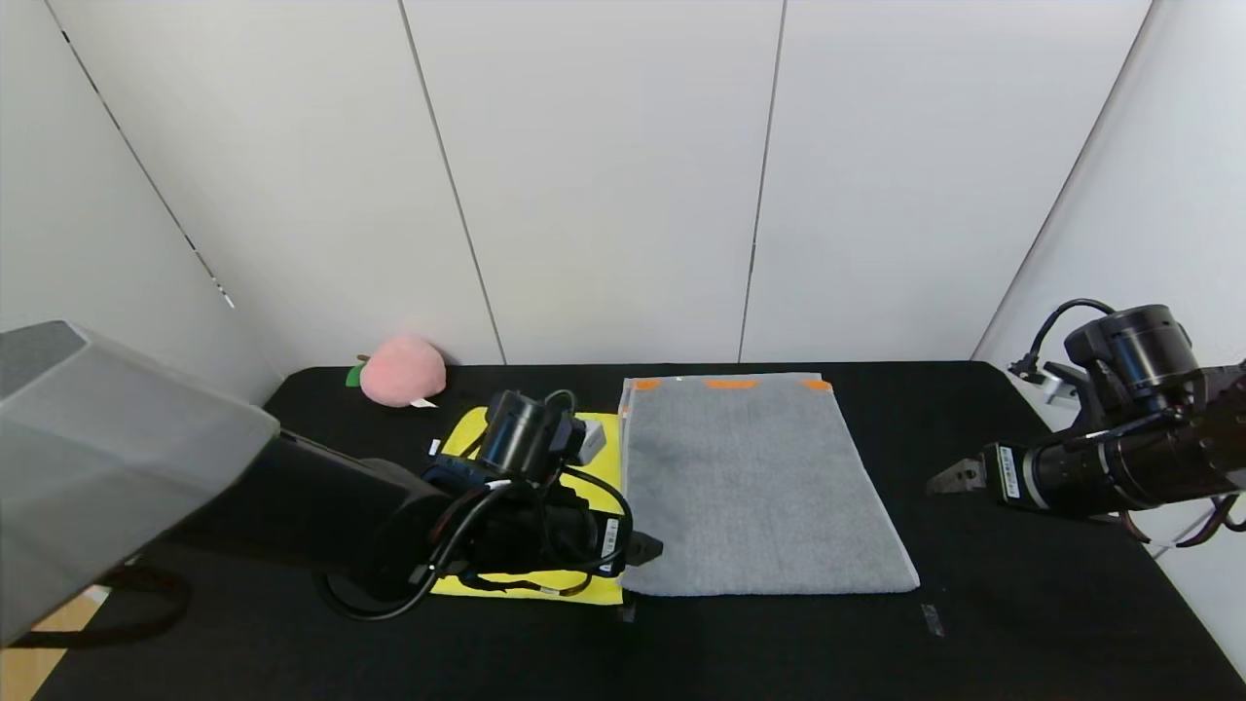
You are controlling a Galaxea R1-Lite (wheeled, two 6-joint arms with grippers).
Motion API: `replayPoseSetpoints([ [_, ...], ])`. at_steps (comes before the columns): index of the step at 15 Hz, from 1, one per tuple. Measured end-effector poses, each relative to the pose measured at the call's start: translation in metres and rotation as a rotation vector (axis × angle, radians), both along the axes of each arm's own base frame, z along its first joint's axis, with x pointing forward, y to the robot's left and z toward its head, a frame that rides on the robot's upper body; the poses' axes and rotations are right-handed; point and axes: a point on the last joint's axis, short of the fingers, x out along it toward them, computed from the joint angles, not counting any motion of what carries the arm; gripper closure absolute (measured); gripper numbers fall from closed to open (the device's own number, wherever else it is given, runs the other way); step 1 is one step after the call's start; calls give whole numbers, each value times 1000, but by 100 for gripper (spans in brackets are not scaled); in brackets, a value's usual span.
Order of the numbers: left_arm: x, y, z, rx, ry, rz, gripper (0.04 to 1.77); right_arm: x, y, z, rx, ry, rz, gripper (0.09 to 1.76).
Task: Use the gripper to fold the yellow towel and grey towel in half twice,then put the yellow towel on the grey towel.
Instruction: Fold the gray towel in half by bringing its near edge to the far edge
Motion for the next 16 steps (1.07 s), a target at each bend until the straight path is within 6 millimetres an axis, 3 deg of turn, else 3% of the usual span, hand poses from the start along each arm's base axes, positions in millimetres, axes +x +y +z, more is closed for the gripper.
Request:
replayPoseSetpoints([
  [7, 3, -9, -25, 16, 57, -12, 9, 4, 0, -7, -1, 19, 1, 14],
  [16, 5, -26, -35, -23, 35, -31, 9, 5, 2, -11, -3, 31, 4, 14],
])
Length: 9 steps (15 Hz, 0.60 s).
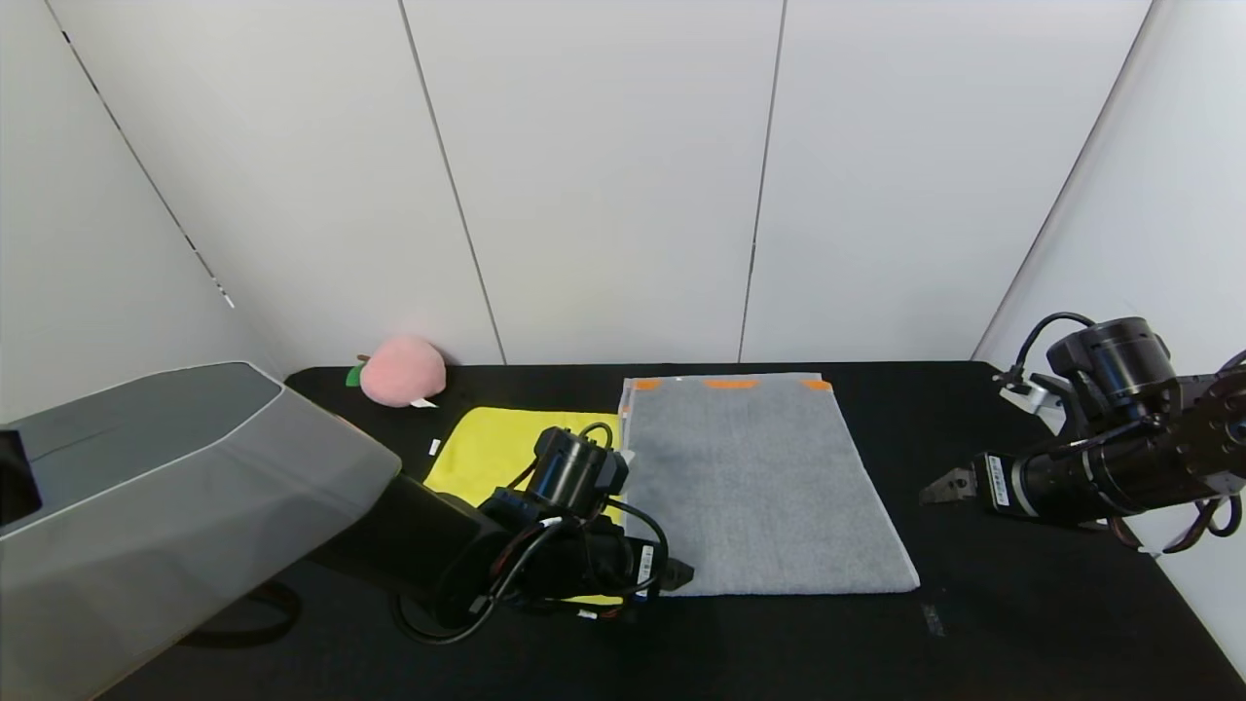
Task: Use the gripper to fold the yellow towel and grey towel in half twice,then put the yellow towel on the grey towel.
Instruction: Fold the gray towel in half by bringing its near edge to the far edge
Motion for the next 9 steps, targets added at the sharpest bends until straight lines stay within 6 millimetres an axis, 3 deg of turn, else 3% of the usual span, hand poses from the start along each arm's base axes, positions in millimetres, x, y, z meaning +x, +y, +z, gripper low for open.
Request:
replayPoseSetpoints([
  [9, 6, -10, -10, 5, 5, -14, 9, 1, 0, -3, -1, 9, 0, 14],
])
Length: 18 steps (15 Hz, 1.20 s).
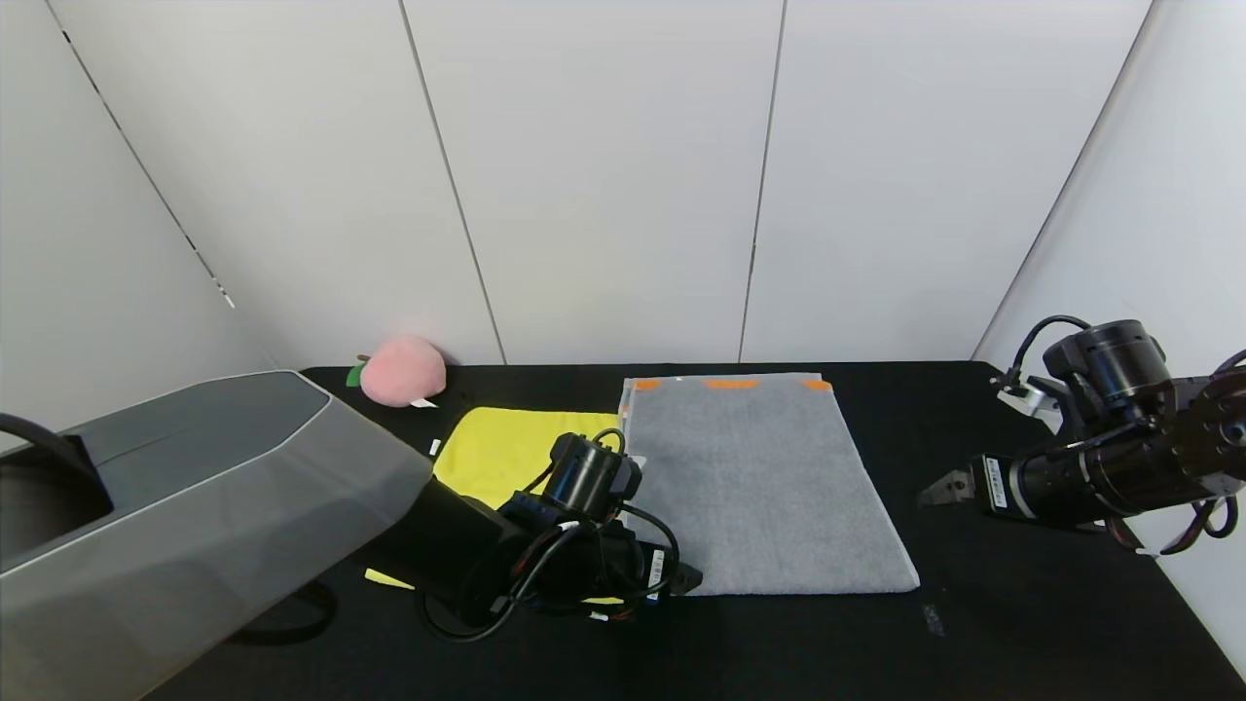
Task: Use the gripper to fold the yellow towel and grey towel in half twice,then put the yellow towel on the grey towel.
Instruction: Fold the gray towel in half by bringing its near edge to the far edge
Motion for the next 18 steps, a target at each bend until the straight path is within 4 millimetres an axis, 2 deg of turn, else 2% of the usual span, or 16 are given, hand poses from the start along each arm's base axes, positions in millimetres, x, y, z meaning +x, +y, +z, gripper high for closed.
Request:
replayPoseSetpoints([
  [1, 1, -1, 0, -2, -2, -1, 9, 0, 0, 0, 0, 1, 0, 14],
  [5, 2, -2, 0, -3, -3, 0, 73, 0, 0, -1, -1, 4, 1, 14],
  [8, 2, -2, -1, -3, -3, 0, 104, 1, 0, -1, 0, 5, 0, 14],
  [9, 2, -2, -1, -3, -2, 0, 128, 1, 0, -1, -1, 5, 1, 14],
  [10, 2, -2, -1, -2, -2, 0, 168, 1, 0, -2, 0, 6, 1, 14],
  [18, 3, -2, -3, -8, -15, 1, 166, 2, 7, -9, 1, 31, 19, 14],
])
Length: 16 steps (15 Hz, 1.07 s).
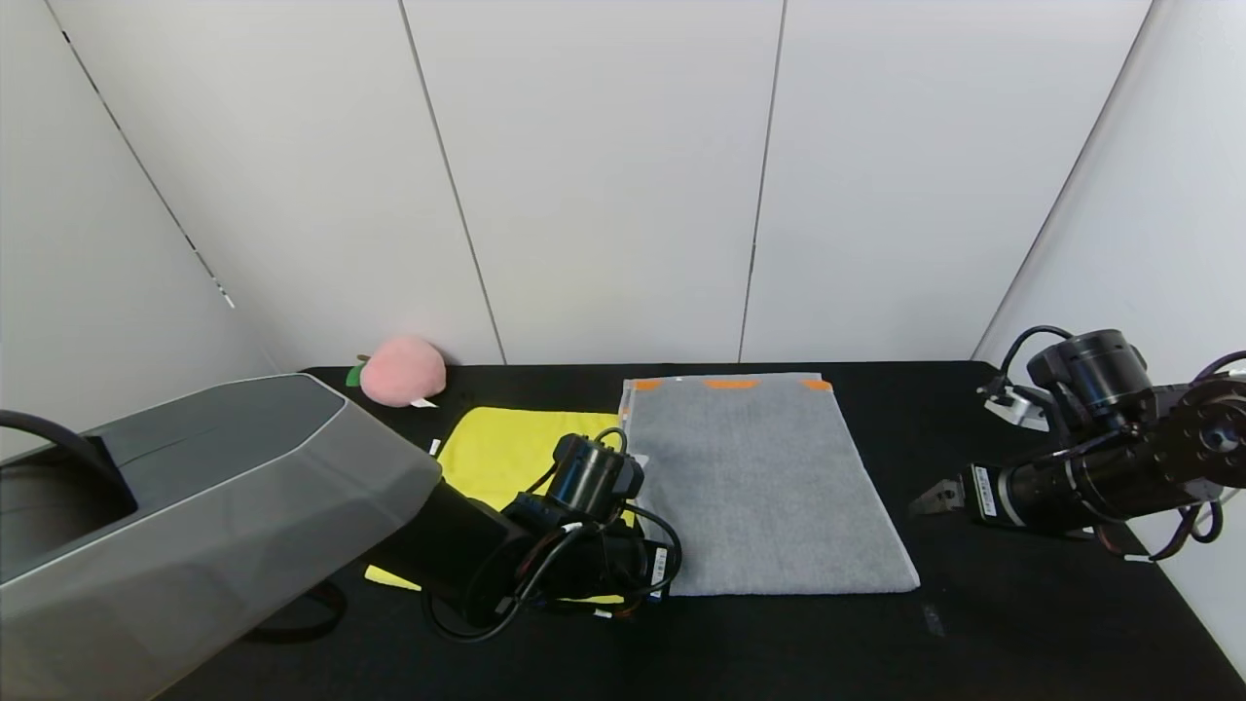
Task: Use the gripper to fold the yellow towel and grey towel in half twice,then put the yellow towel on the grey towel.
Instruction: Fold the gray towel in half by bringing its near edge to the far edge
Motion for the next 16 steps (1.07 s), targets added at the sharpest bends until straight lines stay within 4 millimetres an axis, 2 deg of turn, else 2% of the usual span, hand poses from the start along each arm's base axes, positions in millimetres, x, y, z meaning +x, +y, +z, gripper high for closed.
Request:
replayPoseSetpoints([
  [8, 0, 1, 0, 1, 0, 4, 166, 5, 30, -32, 10, 106, 46, 14],
  [16, 0, 1, 0, 1, -1, 5, 166, 13, 43, -52, 20, 145, 48, 14],
])
